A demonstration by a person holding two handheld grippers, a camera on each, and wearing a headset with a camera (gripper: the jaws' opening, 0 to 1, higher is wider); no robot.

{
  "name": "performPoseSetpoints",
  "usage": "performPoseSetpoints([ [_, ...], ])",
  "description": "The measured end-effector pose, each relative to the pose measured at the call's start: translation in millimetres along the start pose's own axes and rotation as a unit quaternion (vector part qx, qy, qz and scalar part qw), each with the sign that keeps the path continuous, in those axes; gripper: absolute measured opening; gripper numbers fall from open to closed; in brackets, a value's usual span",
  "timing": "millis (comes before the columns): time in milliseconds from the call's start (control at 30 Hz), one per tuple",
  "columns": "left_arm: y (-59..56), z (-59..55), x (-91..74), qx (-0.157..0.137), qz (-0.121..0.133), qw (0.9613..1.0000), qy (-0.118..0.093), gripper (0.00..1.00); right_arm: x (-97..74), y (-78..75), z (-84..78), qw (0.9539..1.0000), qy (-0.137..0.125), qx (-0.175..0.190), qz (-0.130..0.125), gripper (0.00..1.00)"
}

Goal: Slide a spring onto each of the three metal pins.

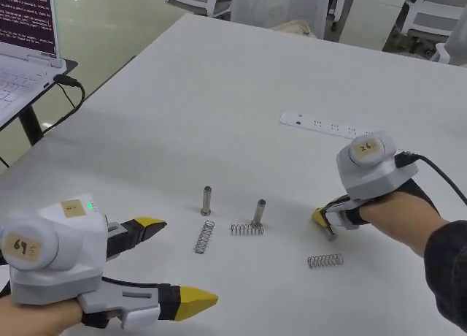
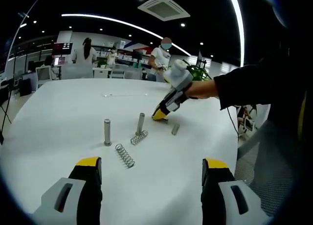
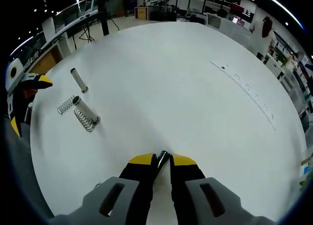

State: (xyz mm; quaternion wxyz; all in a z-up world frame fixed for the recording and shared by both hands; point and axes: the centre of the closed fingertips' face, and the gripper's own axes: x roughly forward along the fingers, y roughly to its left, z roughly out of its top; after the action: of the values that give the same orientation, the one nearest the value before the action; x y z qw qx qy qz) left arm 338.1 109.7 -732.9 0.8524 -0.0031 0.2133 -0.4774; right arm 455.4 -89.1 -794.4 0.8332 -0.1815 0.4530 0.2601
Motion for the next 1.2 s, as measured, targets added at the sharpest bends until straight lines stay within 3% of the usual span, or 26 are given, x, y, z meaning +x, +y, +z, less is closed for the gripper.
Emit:
performPoseSetpoints([
  [700,1.6,2.5,-2.5,-0.004,0.002,1.0,-0.007,0.81,-0.9,2.0,-1.0,0.9997,0.022,0.013,-0.003,0.06],
  [1200,-2.4,6.8,-0.6,0.003,-0.004,0.9999,-0.01,0.8,-16.7,5.2,-1.5,0.9983,-0.007,0.057,0.011,0.06],
])
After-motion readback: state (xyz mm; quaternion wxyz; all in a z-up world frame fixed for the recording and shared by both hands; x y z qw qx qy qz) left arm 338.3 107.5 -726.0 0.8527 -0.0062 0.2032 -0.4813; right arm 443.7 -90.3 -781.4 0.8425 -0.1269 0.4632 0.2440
